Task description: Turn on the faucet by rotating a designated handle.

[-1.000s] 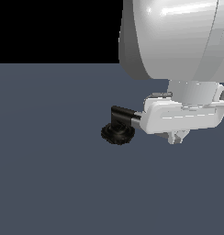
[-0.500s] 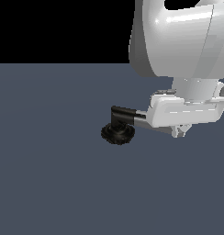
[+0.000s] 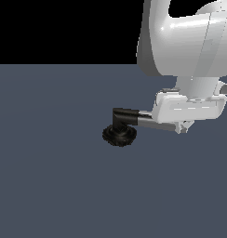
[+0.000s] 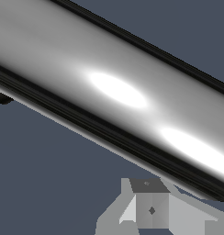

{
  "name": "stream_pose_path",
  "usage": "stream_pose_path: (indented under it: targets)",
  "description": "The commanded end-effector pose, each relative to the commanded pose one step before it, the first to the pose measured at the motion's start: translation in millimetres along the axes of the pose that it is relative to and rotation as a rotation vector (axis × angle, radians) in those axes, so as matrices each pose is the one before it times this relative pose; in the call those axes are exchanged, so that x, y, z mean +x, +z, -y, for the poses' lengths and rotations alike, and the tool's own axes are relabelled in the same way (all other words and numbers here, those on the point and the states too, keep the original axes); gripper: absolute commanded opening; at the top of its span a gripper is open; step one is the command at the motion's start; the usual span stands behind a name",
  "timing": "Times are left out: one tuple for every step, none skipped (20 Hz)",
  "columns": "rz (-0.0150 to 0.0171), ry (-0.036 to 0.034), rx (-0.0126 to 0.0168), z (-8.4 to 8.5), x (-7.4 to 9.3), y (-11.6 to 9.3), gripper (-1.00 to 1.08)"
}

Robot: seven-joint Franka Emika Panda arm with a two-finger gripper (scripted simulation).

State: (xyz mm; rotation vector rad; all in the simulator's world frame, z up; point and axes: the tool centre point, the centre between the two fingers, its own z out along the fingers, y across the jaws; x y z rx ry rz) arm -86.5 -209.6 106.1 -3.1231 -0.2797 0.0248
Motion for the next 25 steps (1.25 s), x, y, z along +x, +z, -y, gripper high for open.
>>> stream_pose_path:
  targets:
    - [-0.00980, -0.02325, -0.00351, 2.17, 17.36, -2.01, -1.00]
    - [-0.00039, 0.00050, -0.00028, -2.45, 2.41, -0.20, -1.00]
    - [0.00000, 0.00000, 0.00000, -2.26, 2.59, 0.05, -1.00]
    - [-0.00055, 0.00070, -0.00039, -2.52, 2.31, -0.31, -1.00]
    - [0.00000, 0.00000, 0.00000, -2.24, 2.57, 0.05, -1.00]
    - [-0.00039, 0.00050, -0.00028, -2.42, 2.37, -0.21, -1.00]
    - [0.00000, 0.00000, 0.00000, -2.22, 2.56, 0.05, -1.00]
    - [-0.00039, 0.00050, -0.00028, -2.40, 2.35, -0.21, -1.00]
    - [0.00000, 0.00000, 0.00000, -2.20, 2.54, 0.05, -1.00]
    - [-0.00038, 0.00050, -0.00028, -2.38, 2.32, -0.21, -1.00]
    - [0.00000, 0.00000, 0.00000, -2.18, 2.51, 0.06, -1.00]
    - [-0.00054, 0.00071, -0.00040, -2.45, 2.22, -0.32, -1.00]
    - [0.00000, 0.00000, 0.00000, -2.15, 2.49, 0.06, -1.00]
    - [-0.00038, 0.00050, -0.00028, -2.35, 2.28, -0.21, -1.00]
    - [0.00000, 0.00000, 0.00000, -2.13, 2.47, 0.06, -1.00]
    - [-0.00053, 0.00071, -0.00040, -2.41, 2.17, -0.33, -1.00]
    - [0.00000, 0.00000, 0.00000, -2.11, 2.45, 0.06, -1.00]
    - [-0.00037, 0.00051, -0.00029, -2.31, 2.23, -0.22, -1.00]
    - [0.00000, 0.00000, 0.00000, -2.08, 2.42, 0.06, -1.00]
    - [-0.00052, 0.00072, -0.00041, -2.37, 2.11, -0.33, -1.00]
    - [0.00000, 0.00000, 0.00000, -2.06, 2.40, 0.06, -1.00]
    - [0.00000, 0.00000, 0.00000, -2.05, 2.39, 0.06, -1.00]
    - [-0.00051, 0.00072, -0.00041, -2.34, 2.07, -0.34, -1.00]
    - [0.00000, 0.00000, 0.00000, -2.02, 2.36, 0.05, -1.00]
    - [0.00000, 0.00000, 0.00000, 0.00, 0.00, 0.00, -1.00]
